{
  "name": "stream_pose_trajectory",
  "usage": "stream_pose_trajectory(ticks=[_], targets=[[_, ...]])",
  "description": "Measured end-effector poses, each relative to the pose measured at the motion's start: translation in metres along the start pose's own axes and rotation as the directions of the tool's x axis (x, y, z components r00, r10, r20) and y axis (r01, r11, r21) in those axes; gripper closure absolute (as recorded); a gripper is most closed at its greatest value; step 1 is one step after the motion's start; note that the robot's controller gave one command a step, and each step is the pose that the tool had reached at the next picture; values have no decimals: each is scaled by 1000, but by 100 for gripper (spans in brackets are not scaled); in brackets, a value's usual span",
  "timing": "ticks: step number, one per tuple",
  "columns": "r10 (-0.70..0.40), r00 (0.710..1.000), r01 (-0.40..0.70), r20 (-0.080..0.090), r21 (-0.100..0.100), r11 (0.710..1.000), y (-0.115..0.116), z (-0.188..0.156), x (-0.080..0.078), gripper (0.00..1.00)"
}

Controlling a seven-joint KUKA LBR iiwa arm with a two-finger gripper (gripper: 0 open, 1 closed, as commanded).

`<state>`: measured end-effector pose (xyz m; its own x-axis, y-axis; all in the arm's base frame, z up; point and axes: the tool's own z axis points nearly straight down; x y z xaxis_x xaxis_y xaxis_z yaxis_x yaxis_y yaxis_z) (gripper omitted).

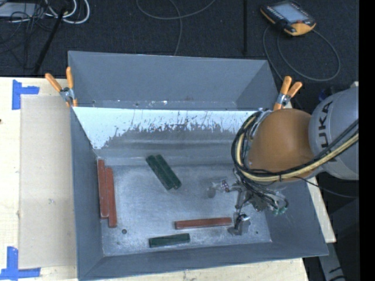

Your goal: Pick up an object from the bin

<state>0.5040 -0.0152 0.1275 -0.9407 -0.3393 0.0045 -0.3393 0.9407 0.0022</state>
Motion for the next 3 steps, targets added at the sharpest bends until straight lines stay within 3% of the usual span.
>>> stream_pose_trajectory(ticks=[1, 2, 3], targets=[[55, 998, -55, 4, 1, 998, 19, -1, 0, 0], [44, 999, -44, 3, 1, 999, 29, 26, -6, 0], [-151, 988, 151, 4, 3, 988, 42, 57, -2, 100]])
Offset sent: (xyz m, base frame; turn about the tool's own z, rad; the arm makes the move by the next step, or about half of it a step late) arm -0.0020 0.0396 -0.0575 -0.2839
